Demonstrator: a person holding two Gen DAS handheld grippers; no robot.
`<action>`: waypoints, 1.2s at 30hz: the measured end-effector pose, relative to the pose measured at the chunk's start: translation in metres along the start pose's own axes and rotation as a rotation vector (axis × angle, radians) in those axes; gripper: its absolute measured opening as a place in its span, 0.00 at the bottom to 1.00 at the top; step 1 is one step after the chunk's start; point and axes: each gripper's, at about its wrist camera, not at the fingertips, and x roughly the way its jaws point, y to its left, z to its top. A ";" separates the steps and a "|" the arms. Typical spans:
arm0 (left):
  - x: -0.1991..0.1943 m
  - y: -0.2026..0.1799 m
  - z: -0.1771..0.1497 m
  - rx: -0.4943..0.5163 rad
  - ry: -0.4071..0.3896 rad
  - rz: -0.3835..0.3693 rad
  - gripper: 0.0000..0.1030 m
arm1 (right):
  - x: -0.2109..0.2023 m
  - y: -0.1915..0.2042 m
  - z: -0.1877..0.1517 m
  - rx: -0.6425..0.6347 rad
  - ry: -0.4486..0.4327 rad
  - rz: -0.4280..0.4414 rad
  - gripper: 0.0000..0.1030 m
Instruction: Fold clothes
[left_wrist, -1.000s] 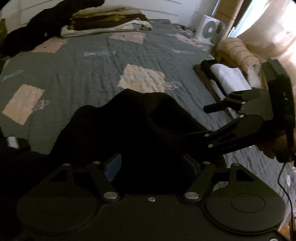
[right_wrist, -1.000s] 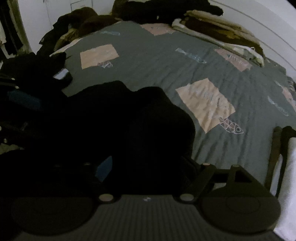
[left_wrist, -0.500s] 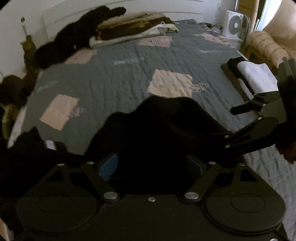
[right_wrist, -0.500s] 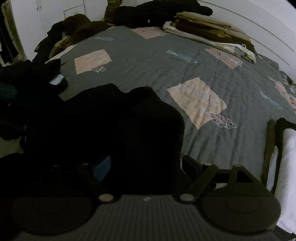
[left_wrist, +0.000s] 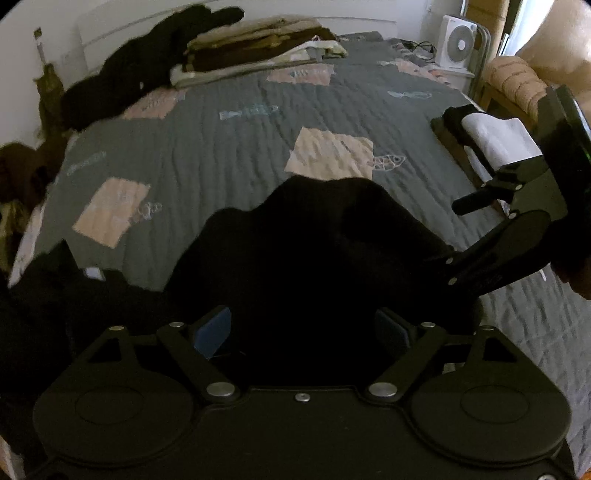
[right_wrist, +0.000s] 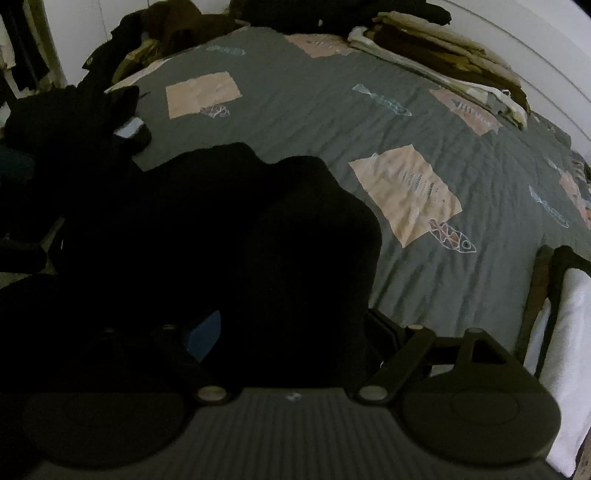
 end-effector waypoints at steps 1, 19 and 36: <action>0.000 0.001 -0.001 -0.001 0.001 -0.003 0.82 | 0.000 0.001 0.001 -0.004 0.004 -0.002 0.82; 0.042 0.051 -0.014 -0.156 -0.039 -0.117 0.82 | 0.041 -0.056 0.022 -0.048 -0.144 0.066 0.81; 0.089 0.061 -0.009 -0.151 0.010 -0.181 0.82 | 0.168 -0.058 0.046 0.081 0.071 0.271 0.65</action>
